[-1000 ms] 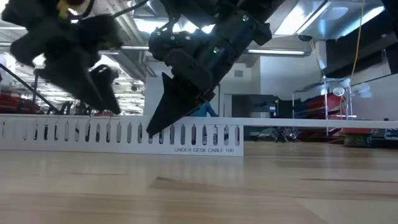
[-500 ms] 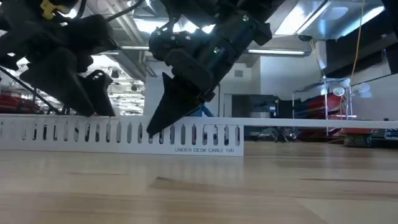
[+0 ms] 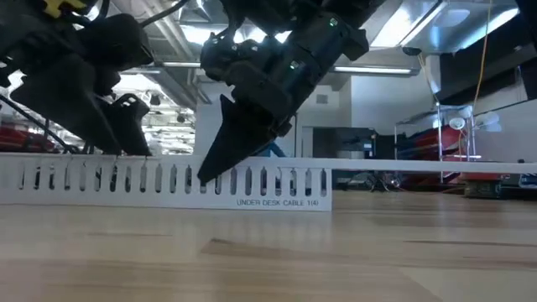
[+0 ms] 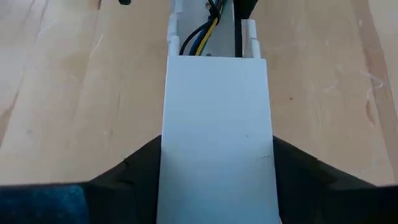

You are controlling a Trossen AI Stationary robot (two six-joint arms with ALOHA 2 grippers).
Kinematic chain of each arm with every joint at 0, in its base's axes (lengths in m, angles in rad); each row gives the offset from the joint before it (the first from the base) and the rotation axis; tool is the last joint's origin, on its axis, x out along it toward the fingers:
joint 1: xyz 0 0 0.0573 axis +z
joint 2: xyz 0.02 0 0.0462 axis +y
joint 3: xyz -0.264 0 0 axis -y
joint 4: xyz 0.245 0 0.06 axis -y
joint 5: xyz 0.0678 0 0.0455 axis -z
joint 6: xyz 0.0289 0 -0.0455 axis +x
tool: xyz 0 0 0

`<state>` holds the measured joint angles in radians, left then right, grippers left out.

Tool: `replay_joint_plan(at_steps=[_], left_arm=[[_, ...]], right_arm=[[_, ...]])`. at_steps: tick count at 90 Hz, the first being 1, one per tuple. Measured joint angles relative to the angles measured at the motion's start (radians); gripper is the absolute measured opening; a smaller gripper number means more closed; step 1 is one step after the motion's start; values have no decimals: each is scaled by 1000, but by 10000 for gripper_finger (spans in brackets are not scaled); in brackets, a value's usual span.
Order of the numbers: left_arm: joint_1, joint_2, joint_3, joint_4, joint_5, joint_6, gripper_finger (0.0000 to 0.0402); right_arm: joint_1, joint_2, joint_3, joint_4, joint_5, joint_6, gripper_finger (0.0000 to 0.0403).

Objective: Ziptie cables
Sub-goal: Close the cable duct

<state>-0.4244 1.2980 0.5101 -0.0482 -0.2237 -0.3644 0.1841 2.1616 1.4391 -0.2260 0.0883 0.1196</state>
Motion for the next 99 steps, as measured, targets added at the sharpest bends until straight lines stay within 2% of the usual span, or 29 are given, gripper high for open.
replay_joint_plan(at_steps=[28,68,79,99], left_arm=[[-4,-3,9,35,42,4,306],[4,-12,16,2,3,-14,306],[4,-43,48,-73,-5,-13,306],[-2,-69,53,-242,-125,-31,306]], right_arm=[[0,0,0,0,9,10,229],[-2,0,0,1,9,8,229],[-2,0,0,2,9,7,229],[-2,0,0,2,9,6,229]])
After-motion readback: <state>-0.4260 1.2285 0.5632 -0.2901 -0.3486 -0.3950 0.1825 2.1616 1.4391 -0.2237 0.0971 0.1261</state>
